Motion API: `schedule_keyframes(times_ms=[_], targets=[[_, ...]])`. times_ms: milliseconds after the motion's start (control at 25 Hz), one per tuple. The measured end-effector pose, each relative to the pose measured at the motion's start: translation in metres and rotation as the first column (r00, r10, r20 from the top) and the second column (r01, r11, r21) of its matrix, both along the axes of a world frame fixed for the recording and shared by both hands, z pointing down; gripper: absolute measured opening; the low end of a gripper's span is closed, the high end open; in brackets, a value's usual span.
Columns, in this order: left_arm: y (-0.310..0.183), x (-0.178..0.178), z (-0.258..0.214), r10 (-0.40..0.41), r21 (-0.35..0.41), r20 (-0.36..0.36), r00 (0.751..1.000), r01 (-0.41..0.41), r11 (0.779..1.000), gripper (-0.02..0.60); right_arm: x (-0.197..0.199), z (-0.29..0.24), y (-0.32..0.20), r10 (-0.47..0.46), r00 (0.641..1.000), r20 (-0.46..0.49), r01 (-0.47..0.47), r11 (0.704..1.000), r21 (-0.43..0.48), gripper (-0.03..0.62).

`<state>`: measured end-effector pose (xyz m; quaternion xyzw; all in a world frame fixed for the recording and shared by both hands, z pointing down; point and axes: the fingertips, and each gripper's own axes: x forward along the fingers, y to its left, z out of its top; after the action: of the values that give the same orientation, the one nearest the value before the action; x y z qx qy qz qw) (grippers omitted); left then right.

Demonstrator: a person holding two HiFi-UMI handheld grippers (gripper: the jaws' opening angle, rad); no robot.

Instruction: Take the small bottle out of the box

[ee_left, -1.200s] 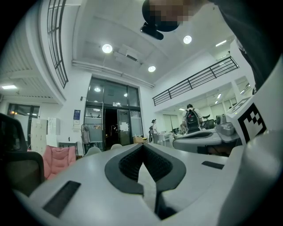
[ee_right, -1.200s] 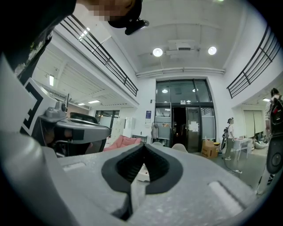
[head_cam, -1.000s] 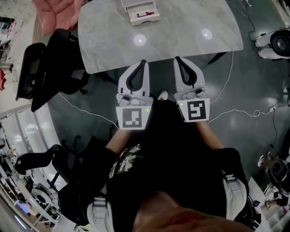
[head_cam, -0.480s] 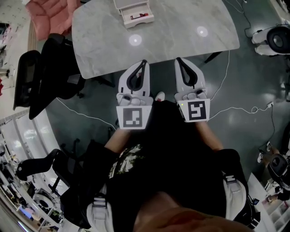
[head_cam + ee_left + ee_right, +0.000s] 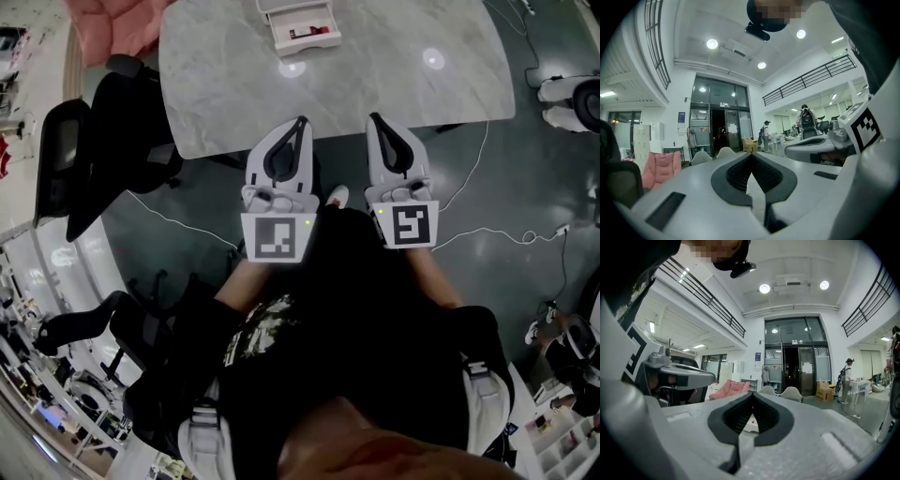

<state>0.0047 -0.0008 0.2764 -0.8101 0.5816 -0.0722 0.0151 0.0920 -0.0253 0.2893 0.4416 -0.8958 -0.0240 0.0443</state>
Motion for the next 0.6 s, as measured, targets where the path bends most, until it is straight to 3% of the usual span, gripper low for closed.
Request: schedule_keyframes(times_ms=[200, 280, 440, 600], targets=[[-0.040, -0.024, 0.011, -0.023, -0.036, -0.013, 1.000, 0.023, 0.999, 0.012, -0.018, 0.004, -0.037, -0.011, 1.000, 0.002, 0.012, 1.000, -0.013, -0.005], [-0.058, -0.032, 0.010, -0.014, -0.016, 0.005, 1.000, 0.014, 1.000, 0.012, -0.025, 0.010, -0.053, -0.016, 1.000, -0.010, 0.016, 1.000, -0.023, -0.005], [-0.093, -0.042, 0.024, 0.005, -0.068, -0.003, 1.000, -0.005, 0.998, 0.012, -0.041, 0.020, -0.089, -0.015, 0.999, -0.030, 0.013, 0.999, -0.048, -0.005], [-0.130, -0.055, 0.029, 0.027, -0.068, -0.015, 1.000, -0.028, 0.997, 0.012, -0.059, 0.031, -0.124, -0.014, 0.998, -0.053, 0.011, 0.998, -0.069, -0.005]])
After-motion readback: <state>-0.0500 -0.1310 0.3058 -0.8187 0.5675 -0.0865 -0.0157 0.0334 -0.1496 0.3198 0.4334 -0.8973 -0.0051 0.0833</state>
